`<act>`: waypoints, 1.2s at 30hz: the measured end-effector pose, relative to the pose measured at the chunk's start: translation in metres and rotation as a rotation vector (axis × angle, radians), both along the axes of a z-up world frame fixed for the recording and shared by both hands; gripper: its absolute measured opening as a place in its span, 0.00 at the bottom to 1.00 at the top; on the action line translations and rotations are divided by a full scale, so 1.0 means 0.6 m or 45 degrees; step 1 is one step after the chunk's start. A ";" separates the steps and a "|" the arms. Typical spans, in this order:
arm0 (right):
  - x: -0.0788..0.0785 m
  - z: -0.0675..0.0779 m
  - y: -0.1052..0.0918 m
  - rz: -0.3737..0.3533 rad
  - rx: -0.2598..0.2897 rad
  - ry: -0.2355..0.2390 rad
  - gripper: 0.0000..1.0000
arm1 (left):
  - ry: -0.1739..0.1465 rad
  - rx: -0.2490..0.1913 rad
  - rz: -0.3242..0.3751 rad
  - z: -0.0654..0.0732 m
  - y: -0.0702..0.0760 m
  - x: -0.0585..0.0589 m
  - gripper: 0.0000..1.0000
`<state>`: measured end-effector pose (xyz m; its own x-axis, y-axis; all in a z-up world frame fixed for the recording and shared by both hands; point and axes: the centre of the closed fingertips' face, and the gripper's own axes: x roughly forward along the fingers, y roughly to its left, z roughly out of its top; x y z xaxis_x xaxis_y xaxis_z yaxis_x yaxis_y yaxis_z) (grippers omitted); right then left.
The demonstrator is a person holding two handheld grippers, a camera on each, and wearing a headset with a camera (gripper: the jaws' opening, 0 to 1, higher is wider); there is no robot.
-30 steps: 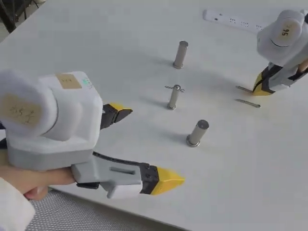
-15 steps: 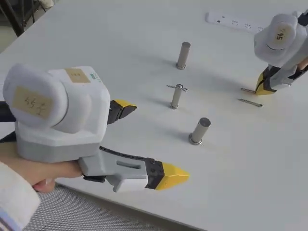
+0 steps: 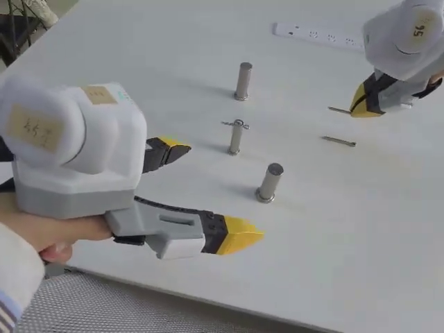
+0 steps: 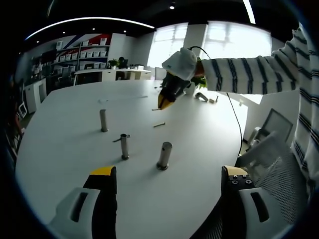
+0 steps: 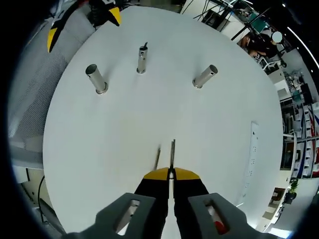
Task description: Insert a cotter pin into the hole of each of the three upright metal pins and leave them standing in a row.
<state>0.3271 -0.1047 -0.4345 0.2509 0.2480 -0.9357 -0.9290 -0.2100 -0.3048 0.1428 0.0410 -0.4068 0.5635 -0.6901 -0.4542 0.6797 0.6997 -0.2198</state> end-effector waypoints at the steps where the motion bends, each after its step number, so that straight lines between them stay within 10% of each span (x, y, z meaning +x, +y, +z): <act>1: -0.003 0.006 0.001 0.006 0.014 -0.015 0.00 | -0.002 -0.012 0.003 0.003 -0.001 0.002 0.83; 23: -0.120 0.124 0.060 0.083 0.353 -0.300 0.00 | -0.012 -0.220 0.058 0.073 -0.042 0.085 0.69; 36: -0.193 0.152 0.108 0.153 0.479 -0.344 0.00 | 0.075 -0.458 0.004 0.113 -0.094 0.104 0.41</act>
<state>0.2114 -0.0402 -0.3432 0.4220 0.5991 -0.6805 -0.7818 -0.1395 -0.6077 0.2050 -0.0155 -0.3389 0.5461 -0.8097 -0.2148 0.6563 0.5729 -0.4910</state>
